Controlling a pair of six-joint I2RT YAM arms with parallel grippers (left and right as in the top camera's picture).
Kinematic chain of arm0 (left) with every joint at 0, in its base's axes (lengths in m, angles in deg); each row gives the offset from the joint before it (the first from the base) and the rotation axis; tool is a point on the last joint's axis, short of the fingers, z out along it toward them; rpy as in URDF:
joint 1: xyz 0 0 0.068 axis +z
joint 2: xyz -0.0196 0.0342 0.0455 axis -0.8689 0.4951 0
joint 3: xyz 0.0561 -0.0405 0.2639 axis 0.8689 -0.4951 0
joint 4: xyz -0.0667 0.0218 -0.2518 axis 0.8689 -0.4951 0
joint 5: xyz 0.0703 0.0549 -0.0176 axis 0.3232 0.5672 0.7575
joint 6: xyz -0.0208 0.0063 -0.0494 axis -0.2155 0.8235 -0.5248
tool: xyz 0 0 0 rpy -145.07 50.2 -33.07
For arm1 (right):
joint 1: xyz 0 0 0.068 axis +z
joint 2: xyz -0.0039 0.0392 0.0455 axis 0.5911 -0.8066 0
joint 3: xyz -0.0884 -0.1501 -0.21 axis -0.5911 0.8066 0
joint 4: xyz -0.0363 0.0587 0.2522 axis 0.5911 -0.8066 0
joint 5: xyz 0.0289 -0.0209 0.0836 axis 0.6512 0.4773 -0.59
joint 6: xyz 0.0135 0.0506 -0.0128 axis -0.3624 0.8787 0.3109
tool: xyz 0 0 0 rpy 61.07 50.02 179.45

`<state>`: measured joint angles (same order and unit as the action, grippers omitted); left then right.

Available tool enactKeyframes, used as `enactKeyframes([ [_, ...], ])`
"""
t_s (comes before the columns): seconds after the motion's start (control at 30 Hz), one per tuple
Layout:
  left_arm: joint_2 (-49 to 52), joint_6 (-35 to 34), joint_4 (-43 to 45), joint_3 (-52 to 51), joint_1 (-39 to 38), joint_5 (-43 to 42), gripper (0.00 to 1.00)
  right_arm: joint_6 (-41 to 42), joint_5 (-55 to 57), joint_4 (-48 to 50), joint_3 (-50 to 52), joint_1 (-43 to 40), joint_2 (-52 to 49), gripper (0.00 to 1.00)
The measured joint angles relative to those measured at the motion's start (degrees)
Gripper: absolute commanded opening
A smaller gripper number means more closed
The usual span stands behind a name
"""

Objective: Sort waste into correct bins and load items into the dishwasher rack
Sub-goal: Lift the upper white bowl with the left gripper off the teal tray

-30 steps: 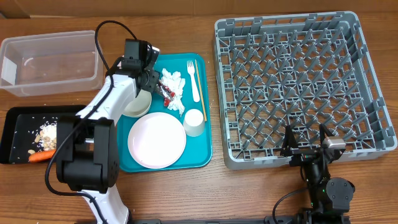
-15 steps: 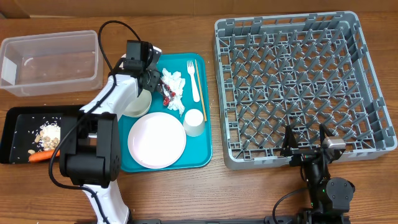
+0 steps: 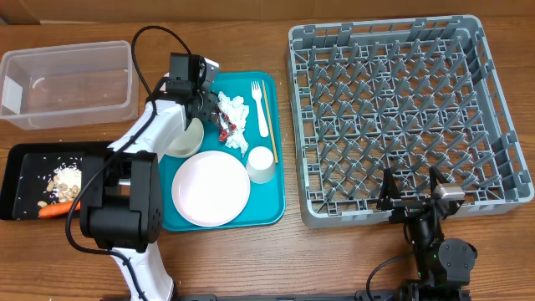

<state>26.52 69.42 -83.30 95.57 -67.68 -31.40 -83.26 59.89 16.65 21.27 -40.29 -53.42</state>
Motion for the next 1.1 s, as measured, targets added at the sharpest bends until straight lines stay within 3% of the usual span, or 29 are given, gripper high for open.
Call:
enactKeyframes([
  [0.27,0.57,0.00,0.00,0.00,0.00,-0.46,0.56,0.00,0.00,0.02,0.00,0.02,0.00,1.00],
  [0.57,0.61,0.15,0.00,0.00,0.00,-0.61,0.45,-0.02,0.00,0.04,0.00,0.00,0.00,1.00],
  [1.1,0.61,0.17,0.63,0.00,0.00,-0.55,0.44,0.00,0.02,0.02,0.00,0.00,0.00,1.00],
])
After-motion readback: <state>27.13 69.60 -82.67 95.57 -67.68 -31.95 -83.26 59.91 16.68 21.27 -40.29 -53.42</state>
